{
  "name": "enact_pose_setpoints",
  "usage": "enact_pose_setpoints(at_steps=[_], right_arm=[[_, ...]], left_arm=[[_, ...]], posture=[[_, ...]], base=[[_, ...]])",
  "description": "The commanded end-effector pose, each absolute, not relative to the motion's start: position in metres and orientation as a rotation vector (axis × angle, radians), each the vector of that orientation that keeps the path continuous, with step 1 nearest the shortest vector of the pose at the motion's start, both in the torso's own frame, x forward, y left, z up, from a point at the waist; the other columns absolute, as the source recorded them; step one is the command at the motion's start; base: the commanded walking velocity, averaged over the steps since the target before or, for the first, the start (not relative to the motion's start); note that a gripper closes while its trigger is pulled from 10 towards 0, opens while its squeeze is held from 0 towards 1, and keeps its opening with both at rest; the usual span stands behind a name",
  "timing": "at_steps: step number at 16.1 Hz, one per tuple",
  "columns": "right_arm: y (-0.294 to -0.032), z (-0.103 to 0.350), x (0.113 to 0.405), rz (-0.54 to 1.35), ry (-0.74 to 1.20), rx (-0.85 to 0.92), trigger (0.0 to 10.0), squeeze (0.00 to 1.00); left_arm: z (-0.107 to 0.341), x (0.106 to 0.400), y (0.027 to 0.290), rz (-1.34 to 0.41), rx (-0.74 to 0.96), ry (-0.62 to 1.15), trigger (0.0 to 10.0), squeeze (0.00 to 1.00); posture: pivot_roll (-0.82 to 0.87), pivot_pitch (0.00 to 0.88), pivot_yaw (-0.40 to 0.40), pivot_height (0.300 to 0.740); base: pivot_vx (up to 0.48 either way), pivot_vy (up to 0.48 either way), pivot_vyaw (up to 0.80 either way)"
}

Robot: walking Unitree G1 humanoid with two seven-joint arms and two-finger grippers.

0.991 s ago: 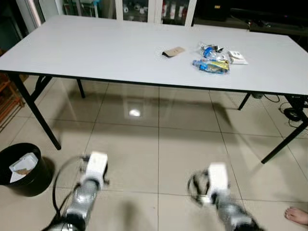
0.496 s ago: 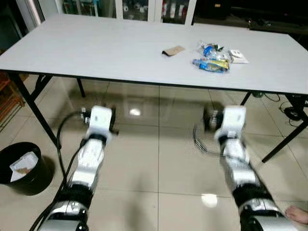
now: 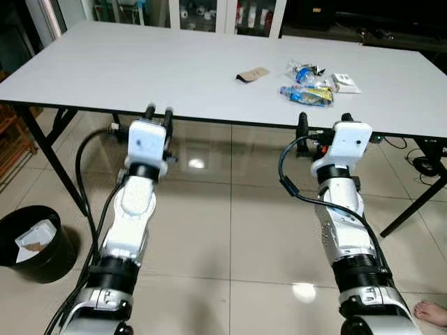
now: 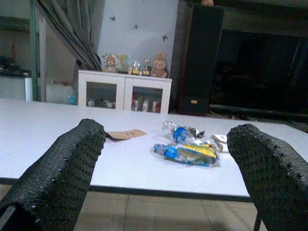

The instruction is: Picking trash to rubbish bin

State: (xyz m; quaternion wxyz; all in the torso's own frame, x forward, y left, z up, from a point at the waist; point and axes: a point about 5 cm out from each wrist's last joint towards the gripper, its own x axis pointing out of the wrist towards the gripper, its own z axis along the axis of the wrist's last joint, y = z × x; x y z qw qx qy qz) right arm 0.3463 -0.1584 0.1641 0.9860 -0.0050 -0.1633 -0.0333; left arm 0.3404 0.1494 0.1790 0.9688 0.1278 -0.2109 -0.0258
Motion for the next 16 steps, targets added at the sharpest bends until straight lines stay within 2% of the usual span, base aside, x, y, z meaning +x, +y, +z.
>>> enact_pose_setpoints(at_steps=[1,16], right_arm=[[-0.1601,0.169,0.3464,-0.082,-0.332,-0.001,10.0,0.0],[-0.1546,0.1769,0.3508,-0.064,-0.304,0.007,10.0,0.0]], left_arm=[[0.179,0.3433,0.1446,-0.059,0.253,-0.394,10.0,0.0],[0.1877,0.3473,0.1496,-0.044,0.242,-0.353,10.0,0.0]], posture=[[-0.02,0.0,-0.062,0.74],[-0.01,0.0,-0.061,0.74]], base=[[0.465,0.0,0.0],[0.48,0.0,0.0]])
